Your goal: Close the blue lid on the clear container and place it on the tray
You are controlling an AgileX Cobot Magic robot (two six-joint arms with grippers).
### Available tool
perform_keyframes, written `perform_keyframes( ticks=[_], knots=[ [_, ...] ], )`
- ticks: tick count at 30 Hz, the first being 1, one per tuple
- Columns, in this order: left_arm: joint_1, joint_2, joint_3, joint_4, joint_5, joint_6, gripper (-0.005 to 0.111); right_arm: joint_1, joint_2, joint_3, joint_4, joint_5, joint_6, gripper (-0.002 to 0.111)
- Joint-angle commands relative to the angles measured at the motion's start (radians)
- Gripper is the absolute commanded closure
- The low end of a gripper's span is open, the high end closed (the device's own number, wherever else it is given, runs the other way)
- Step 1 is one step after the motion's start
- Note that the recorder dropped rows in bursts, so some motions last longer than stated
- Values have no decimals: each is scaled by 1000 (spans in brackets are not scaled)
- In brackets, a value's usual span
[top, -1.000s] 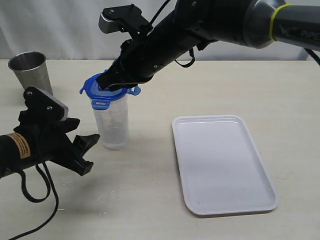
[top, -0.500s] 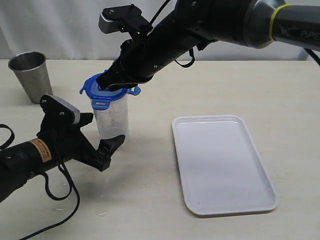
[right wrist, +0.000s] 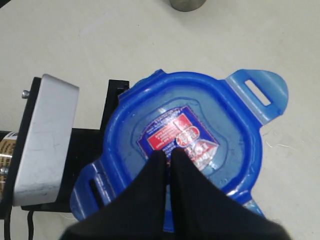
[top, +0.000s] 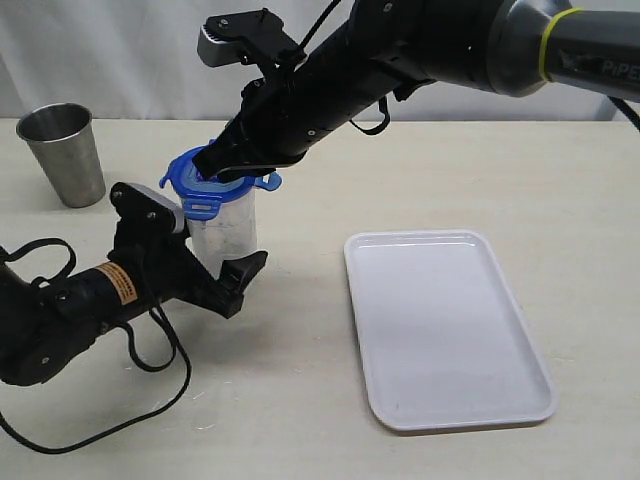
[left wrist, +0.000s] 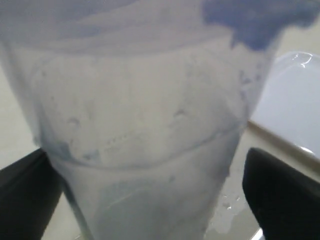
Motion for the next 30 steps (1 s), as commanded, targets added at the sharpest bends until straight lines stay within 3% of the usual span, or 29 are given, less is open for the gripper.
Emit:
perform_keyframes(
  ticks=[1, 21, 24, 28, 30],
  knots=[
    [-1, 4, -17, -3, -35, -4, 19, 0, 15, 4, -14, 24, 3, 104],
    [-1, 4, -42, 5, 30, 85, 19, 0, 15, 4, -14, 29, 18, 104],
    [-1, 4, -42, 5, 25, 80, 35, 0, 15, 4, -14, 29, 18, 104],
    [-1, 4, -42, 172, 2, 80, 89, 0, 15, 4, -14, 29, 18, 104],
    [-1, 4, -42, 208, -1, 80, 105, 0, 15, 4, -14, 29, 9, 104]
  ],
)
